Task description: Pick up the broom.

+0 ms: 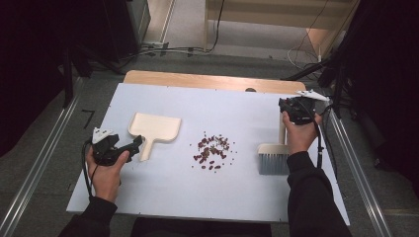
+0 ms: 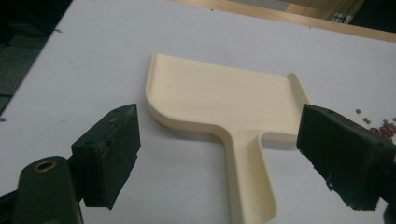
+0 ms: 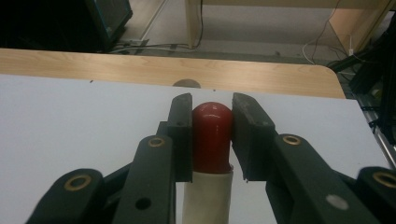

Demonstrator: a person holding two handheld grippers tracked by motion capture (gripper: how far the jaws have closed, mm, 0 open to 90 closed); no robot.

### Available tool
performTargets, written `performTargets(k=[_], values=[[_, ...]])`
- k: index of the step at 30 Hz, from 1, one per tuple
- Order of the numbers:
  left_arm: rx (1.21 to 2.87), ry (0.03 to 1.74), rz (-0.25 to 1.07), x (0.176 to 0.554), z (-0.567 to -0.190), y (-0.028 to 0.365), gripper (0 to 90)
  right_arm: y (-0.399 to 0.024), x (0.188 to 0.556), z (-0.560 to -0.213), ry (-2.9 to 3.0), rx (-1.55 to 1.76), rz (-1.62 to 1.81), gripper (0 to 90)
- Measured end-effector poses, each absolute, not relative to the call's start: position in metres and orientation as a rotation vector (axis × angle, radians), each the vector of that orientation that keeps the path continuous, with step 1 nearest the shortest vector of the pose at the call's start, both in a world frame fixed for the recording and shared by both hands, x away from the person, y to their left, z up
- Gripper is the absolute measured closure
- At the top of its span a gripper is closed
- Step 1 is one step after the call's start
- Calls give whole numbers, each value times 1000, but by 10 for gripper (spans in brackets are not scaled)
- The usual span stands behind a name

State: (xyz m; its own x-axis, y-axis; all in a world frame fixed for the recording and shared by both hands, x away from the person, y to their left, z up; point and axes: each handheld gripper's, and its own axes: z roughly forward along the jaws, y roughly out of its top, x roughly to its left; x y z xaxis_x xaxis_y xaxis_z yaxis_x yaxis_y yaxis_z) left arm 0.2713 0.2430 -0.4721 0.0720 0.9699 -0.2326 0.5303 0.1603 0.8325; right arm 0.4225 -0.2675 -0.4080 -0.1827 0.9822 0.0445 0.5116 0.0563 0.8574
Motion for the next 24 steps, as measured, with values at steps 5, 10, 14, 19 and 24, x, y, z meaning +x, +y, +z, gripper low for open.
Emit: performTargets(k=[5,10,14,19,24], values=[[1509,1550,630,274,-471,231,144,-260,418,-403,1760,1480,1047,679],[1526,1528,608,278,-470,218,144,-251,414,-400,1773,1461,1058,679],[1537,1506,591,281,-470,205,145,-247,414,-399,1785,1450,1063,679],[1561,1486,557,288,-472,188,148,-249,415,-400,1785,1455,1062,679],[1592,1441,522,301,-472,157,148,-253,417,-400,1784,1468,1070,679]])
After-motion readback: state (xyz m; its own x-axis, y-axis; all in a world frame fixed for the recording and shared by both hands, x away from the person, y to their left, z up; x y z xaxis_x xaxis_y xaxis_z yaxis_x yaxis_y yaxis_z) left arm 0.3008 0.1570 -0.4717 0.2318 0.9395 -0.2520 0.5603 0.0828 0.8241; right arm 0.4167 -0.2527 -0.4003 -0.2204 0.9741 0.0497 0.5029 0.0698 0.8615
